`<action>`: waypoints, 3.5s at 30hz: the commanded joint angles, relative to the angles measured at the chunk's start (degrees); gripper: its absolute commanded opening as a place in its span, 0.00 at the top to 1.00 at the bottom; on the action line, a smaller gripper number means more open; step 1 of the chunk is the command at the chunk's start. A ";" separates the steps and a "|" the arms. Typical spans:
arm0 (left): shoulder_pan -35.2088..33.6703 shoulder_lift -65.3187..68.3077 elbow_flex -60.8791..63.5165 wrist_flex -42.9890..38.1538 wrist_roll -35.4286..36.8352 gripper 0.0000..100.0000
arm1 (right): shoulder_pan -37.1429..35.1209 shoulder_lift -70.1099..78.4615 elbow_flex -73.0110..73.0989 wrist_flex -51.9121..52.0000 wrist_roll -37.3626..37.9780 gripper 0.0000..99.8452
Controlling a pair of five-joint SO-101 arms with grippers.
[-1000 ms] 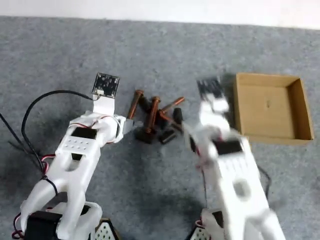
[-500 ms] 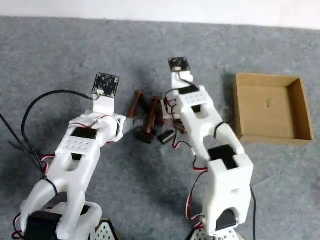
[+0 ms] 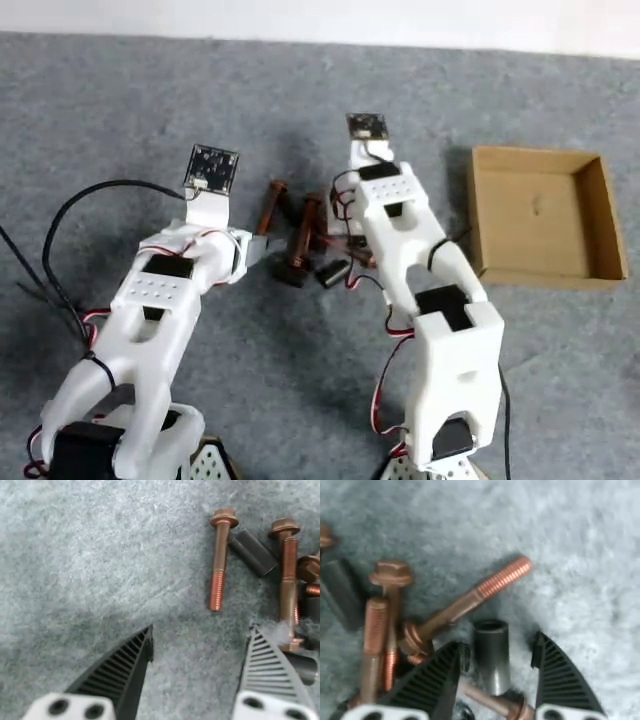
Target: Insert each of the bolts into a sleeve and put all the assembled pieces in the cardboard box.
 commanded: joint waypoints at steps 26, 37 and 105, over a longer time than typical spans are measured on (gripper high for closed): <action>-0.40 -0.22 -0.40 -1.14 0.35 0.72 | 1.71 -11.21 5.76 -0.13 1.85 1.00; 4.26 -0.13 -0.40 -1.32 0.00 0.72 | 1.80 -42.59 41.45 -23.52 1.93 1.00; 12.44 45.93 -50.68 17.93 -5.63 0.96 | 1.80 -53.14 55.78 -31.60 2.02 1.00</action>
